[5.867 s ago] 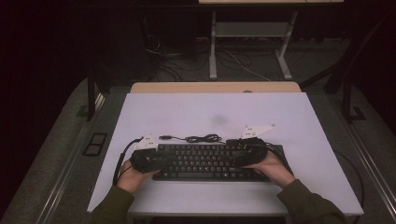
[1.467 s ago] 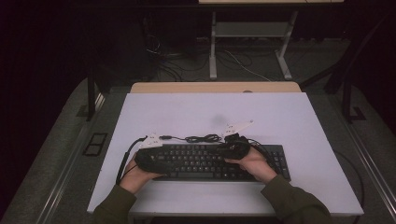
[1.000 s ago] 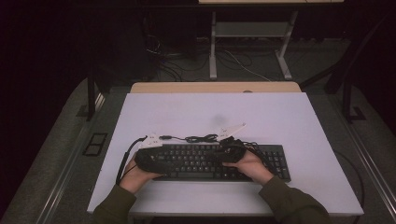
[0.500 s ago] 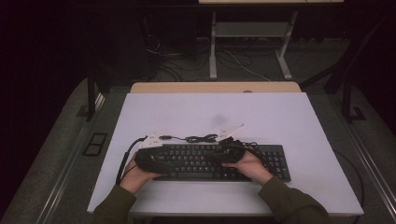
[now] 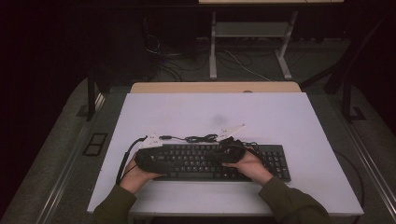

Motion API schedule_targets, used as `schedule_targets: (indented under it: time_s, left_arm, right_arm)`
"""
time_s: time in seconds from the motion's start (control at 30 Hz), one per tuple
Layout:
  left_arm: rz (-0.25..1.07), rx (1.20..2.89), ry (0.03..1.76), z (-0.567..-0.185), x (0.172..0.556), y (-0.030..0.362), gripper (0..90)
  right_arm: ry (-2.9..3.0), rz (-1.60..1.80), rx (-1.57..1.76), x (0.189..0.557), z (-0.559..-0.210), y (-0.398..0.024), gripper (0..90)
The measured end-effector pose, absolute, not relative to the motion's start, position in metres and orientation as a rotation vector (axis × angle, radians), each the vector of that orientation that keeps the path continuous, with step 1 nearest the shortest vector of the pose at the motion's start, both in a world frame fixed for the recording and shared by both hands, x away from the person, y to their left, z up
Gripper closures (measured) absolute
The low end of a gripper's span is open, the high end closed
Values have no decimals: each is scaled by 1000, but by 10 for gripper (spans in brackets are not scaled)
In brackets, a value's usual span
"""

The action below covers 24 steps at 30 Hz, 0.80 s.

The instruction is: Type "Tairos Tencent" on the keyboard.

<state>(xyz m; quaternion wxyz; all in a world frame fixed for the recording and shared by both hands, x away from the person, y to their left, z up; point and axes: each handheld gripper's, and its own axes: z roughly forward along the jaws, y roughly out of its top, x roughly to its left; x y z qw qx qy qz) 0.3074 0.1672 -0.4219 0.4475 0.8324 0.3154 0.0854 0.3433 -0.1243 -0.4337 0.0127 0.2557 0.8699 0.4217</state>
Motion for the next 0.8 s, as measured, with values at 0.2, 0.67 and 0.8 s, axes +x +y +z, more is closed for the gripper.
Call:
schedule_targets:
  time_s: [0.2, 0.67, 0.8]
  left_arm:
    - [212, 2061, 780, -422, 307, 167, 199]
    - [217, 2058, 779, -421, 307, 167, 205]
    - [222, 2052, 779, -420, 307, 167, 220]
  right_arm:
    - [2694, 1355, 802, 343, -429, -128, 856]
    - [2642, 1442, 808, 341, -421, -135, 586]
    - [2624, 1453, 812, 340, -420, -138, 518]
